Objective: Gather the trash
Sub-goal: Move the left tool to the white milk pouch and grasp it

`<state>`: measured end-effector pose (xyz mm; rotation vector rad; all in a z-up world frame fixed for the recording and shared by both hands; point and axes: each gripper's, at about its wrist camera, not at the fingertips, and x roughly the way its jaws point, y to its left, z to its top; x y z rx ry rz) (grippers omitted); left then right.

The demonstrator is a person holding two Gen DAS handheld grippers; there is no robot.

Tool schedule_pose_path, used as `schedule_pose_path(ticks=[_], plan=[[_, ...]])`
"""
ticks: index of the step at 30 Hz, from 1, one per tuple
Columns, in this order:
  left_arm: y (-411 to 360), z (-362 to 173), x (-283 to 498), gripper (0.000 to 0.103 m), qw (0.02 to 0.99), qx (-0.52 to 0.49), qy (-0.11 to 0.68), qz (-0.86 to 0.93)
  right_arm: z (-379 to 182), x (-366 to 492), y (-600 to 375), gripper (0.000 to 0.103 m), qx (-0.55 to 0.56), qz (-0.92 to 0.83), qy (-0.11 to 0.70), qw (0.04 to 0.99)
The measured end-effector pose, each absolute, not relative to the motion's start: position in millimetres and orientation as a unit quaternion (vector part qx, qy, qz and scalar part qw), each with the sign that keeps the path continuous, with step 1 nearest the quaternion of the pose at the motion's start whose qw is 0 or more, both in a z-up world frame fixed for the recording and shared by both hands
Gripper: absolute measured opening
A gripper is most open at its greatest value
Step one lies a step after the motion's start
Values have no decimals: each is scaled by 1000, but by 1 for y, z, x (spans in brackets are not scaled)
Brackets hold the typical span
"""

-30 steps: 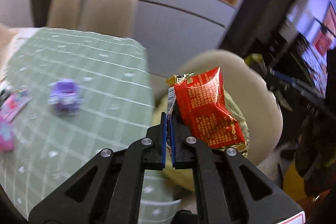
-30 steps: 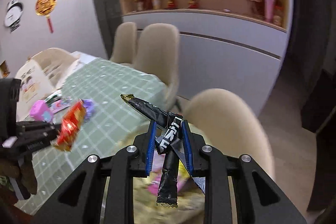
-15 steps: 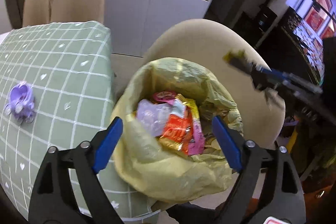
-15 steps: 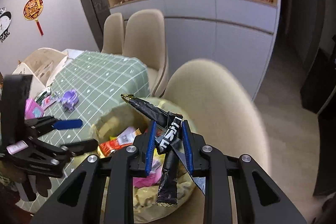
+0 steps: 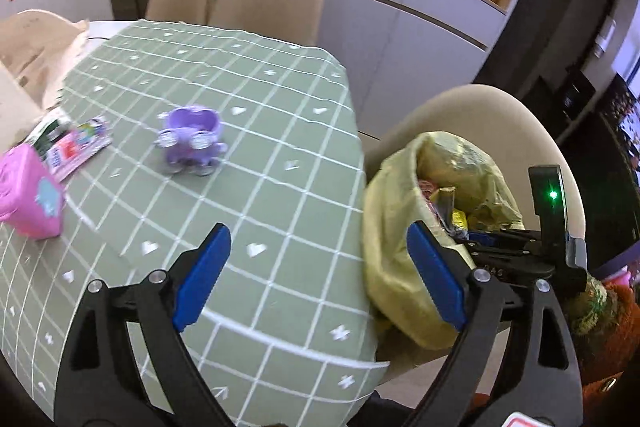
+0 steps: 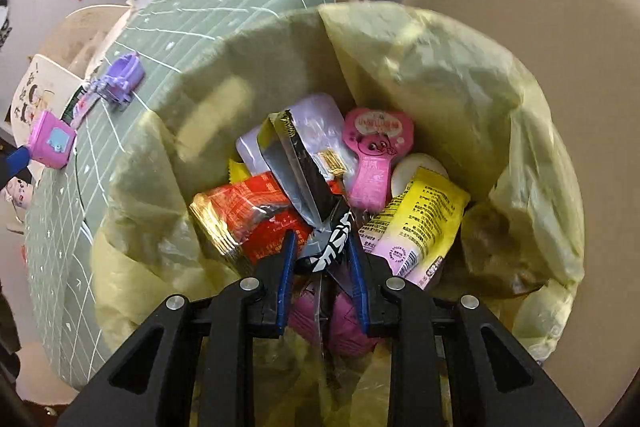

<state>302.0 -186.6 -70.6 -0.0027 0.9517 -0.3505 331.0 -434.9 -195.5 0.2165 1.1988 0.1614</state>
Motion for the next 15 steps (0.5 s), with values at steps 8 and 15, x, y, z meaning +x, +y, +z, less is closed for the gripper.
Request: schedule_pose_path(ticks=[8, 15], plan=[[-149, -71, 295, 85, 876, -36, 456, -157, -166, 318, -440, 38, 105, 66, 517, 847], [-106, -71, 292, 85, 879, -64, 449, -147, -130, 299, -440, 51, 88, 44, 485, 869]])
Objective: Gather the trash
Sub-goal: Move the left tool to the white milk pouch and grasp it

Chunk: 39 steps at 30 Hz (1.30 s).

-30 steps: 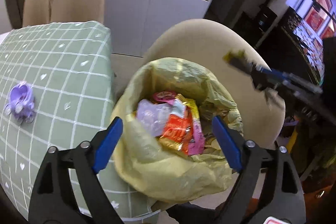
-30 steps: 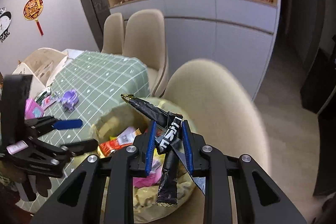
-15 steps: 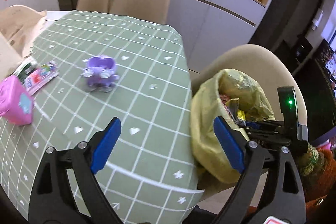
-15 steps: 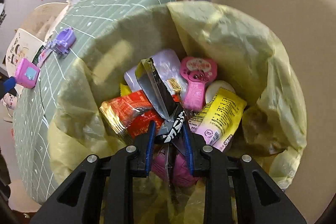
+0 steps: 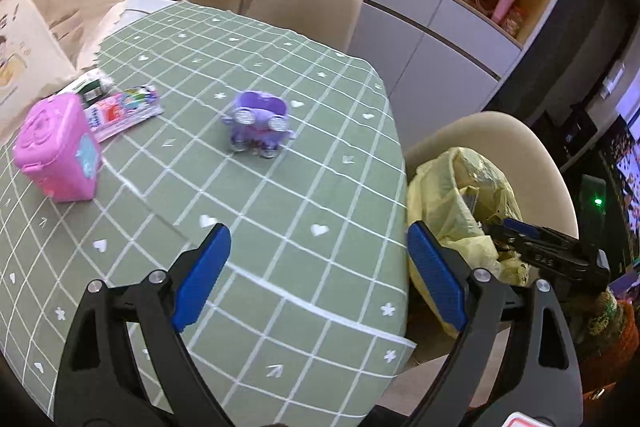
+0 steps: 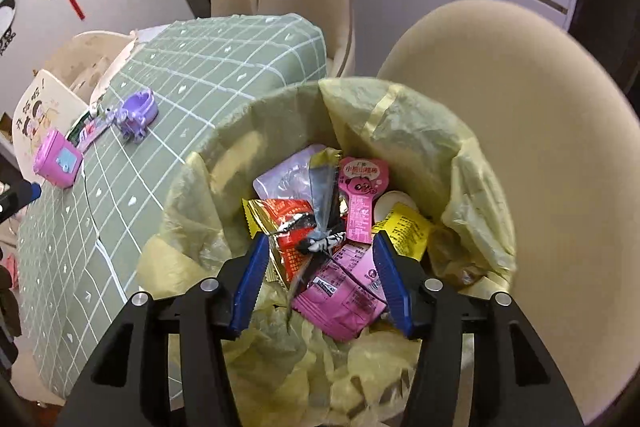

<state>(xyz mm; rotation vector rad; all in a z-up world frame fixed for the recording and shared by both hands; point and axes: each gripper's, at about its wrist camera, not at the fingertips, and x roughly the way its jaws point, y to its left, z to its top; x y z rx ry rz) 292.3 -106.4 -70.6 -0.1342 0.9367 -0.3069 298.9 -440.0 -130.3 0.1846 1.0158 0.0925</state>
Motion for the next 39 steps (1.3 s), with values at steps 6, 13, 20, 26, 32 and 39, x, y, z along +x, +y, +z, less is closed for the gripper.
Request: schedule_pose_path(ticks=[6, 13, 20, 26, 32, 39], plan=[[-37, -54, 287, 85, 898, -89, 417, -110, -78, 307, -398, 51, 81, 99, 428, 894], [104, -44, 296, 92, 916, -152, 368, -57, -35, 357, -293, 51, 45, 204, 379, 902], [189, -50, 356, 92, 913, -93, 388, -84, -41, 421, -166, 51, -56, 306, 381, 871], [198, -79, 442, 92, 893, -25, 430, -128, -59, 473, -99, 51, -125, 356, 387, 841], [202, -128, 509, 92, 858, -10, 490, -155, -89, 514, -71, 51, -186, 402, 410, 797], [187, -151, 530, 85, 825, 20, 527, -202, -109, 549, -38, 51, -239, 459, 421, 745]])
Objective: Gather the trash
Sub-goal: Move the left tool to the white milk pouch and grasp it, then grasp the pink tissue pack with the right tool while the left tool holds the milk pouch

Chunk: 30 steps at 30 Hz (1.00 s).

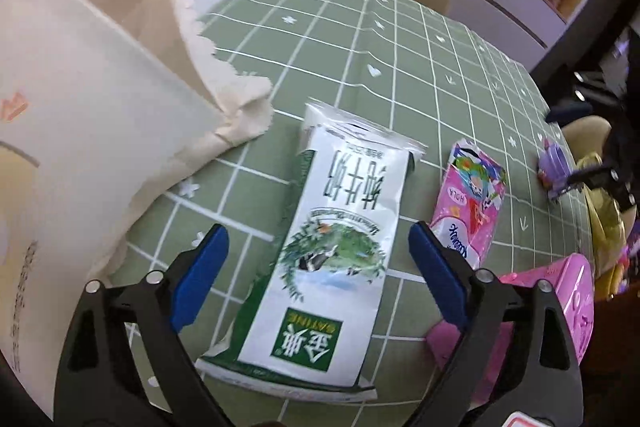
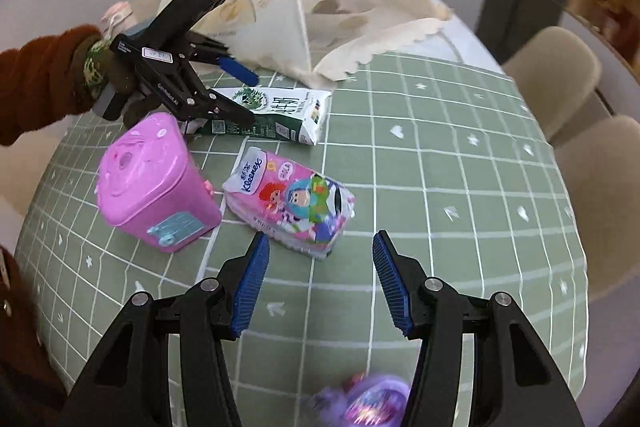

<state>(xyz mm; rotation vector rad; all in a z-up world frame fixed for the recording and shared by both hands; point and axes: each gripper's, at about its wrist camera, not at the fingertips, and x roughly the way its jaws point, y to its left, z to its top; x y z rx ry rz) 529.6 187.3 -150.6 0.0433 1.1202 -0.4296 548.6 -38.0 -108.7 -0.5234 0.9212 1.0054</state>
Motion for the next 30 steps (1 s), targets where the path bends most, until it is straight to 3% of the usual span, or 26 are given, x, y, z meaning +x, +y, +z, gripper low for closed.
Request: schedule_pose_path(ticks=[2, 4, 10, 21, 30], plan=[[184, -154, 531, 84, 822, 18, 531, -202, -113, 556, -29, 51, -256, 470, 420, 733], [183, -155, 532, 69, 824, 20, 534, -189, -118, 563, -17, 51, -277, 480, 425, 716], [206, -146, 523, 51, 833, -65, 530, -146, -135, 576, 15, 51, -302, 537, 432, 659], [225, -140, 450, 49, 851, -92, 516, -33, -166, 603, 35, 51, -218, 452, 527, 686], [222, -135, 379, 47, 854, -150, 498, 2, -165, 530, -14, 51, -186, 418, 549, 700]])
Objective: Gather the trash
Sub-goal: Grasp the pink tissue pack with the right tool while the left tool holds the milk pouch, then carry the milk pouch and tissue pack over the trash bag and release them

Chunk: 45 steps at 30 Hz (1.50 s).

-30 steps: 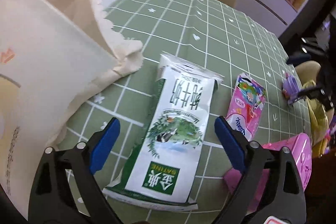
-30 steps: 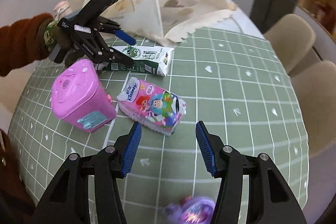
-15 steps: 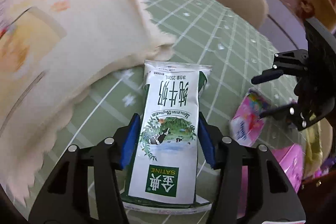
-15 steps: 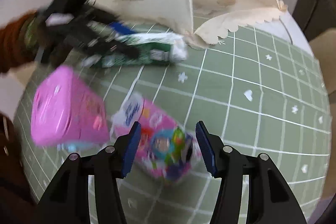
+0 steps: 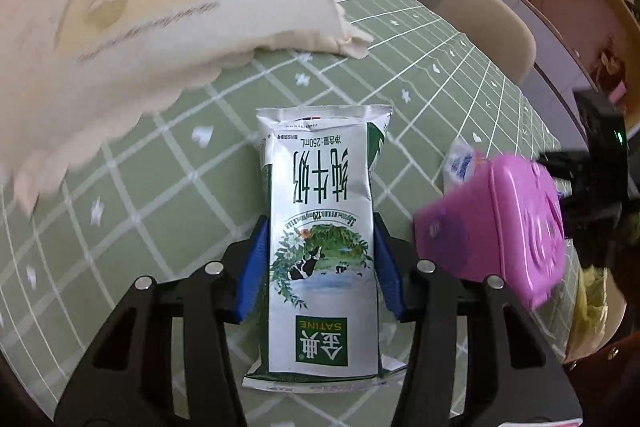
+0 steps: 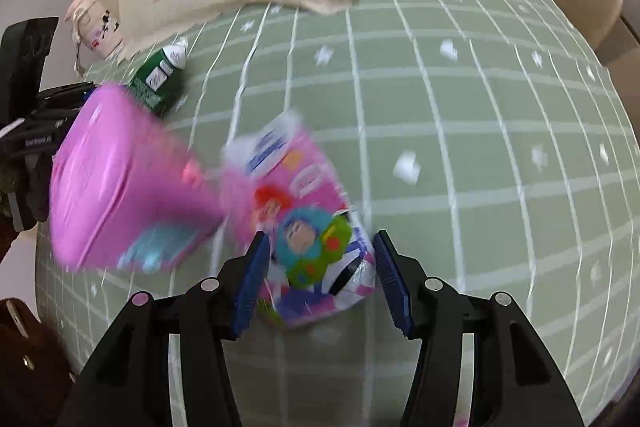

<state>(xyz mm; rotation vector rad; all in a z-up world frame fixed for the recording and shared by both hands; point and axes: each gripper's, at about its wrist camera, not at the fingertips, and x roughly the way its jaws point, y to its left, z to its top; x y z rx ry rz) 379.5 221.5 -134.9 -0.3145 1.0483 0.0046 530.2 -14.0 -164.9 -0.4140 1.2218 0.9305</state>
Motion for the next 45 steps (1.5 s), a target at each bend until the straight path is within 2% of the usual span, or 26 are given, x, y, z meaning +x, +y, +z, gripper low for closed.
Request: schedule_pose_path(ticks=[13, 14, 18, 20, 32, 45], plan=[[196, -137, 336, 47, 847, -157, 504, 61, -172, 494, -3, 53, -153, 397, 494, 759], [196, -137, 337, 47, 847, -157, 504, 63, -173, 497, -4, 50, -144, 396, 497, 759], [193, -137, 335, 47, 848, -158, 503, 62, -165, 496, -15, 11, -117, 394, 497, 764], [192, -138, 334, 47, 847, -159, 503, 61, -157, 489, -24, 8, -110, 393, 490, 770], [197, -139, 331, 47, 842, -211, 494, 55, -133, 427, -88, 8, -53, 329, 499, 800], [128, -58, 275, 47, 891, -146, 429, 4, -57, 334, -160, 8, -40, 277, 430, 859]])
